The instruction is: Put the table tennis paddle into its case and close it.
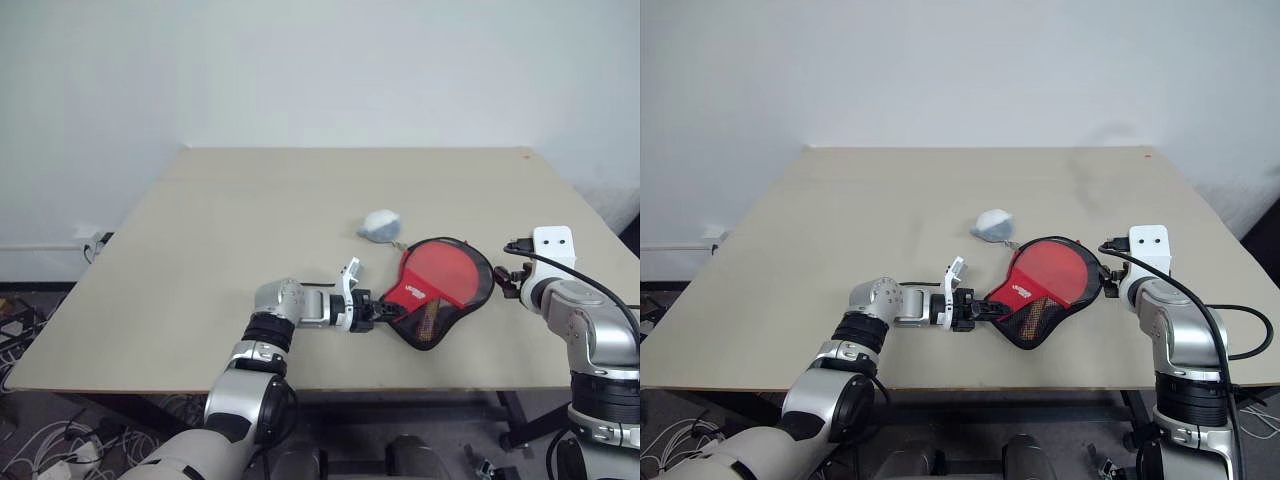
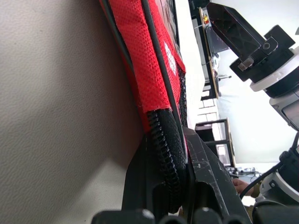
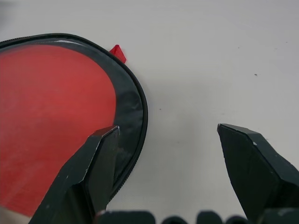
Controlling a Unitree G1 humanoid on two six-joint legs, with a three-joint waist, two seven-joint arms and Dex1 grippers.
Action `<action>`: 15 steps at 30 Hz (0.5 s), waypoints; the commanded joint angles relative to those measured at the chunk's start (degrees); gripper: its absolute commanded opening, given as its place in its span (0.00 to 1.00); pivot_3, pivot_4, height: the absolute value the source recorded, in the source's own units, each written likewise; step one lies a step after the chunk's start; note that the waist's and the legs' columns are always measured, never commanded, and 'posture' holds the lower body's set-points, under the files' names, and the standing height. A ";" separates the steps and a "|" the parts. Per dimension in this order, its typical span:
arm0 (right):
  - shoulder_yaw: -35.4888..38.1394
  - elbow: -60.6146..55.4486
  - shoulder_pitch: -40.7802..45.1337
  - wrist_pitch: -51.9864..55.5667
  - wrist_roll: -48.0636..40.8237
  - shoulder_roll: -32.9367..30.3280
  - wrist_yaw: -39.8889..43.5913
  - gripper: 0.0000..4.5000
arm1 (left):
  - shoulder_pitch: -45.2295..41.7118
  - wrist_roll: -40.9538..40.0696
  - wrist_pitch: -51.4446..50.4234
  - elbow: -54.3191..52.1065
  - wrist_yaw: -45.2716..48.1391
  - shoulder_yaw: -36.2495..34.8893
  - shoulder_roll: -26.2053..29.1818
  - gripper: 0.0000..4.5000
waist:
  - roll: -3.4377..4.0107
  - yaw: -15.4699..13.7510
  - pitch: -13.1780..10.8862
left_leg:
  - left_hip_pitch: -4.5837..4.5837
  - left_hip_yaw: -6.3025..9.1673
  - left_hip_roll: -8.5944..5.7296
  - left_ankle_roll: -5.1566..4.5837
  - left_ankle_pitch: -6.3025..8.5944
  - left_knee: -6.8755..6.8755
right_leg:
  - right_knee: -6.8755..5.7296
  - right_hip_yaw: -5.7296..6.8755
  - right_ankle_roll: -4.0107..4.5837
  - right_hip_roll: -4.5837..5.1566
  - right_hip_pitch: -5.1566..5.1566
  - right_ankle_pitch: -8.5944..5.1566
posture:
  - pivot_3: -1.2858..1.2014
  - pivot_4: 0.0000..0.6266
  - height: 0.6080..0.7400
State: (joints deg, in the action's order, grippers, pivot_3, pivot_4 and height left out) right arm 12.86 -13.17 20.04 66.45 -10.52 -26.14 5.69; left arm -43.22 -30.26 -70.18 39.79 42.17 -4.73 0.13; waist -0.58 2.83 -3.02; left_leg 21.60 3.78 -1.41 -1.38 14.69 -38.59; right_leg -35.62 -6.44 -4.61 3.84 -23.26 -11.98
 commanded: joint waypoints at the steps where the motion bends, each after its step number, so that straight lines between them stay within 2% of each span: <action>1: 0.79 -2.31 0.79 -0.43 0.58 -0.40 -0.17 0.81 | 1.27 -1.39 -2.03 -3.15 0.92 -0.31 1.84 0.00 | 0.00 0.04 0.00 | 0.01 0.00 0.00 0.00 0.00 0.03 | 0.00 0.00 0.00 0.00 -0.03 0.00 | 0.52 0.00 1.00; 15: -0.13 -1.55 0.84 -0.28 0.64 -1.60 1.05 0.81 | 9.20 -7.74 -12.14 -17.85 1.92 -1.17 9.38 0.00 | -0.01 1.59 -0.01 | -0.03 0.02 0.09 0.00 0.00 0.44 | 0.00 -0.02 -0.01 -0.07 -0.24 -0.01 | 0.52 0.00 1.00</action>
State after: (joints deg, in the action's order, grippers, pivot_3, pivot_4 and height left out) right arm 12.41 -13.08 19.80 66.53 -10.50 -26.51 6.41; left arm -34.38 -36.28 -80.62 24.99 43.52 -5.43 8.58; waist -0.58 4.42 -3.03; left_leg 21.56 3.80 -1.32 -1.37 14.68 -38.15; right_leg -35.62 -6.46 -4.62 3.77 -23.49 -11.99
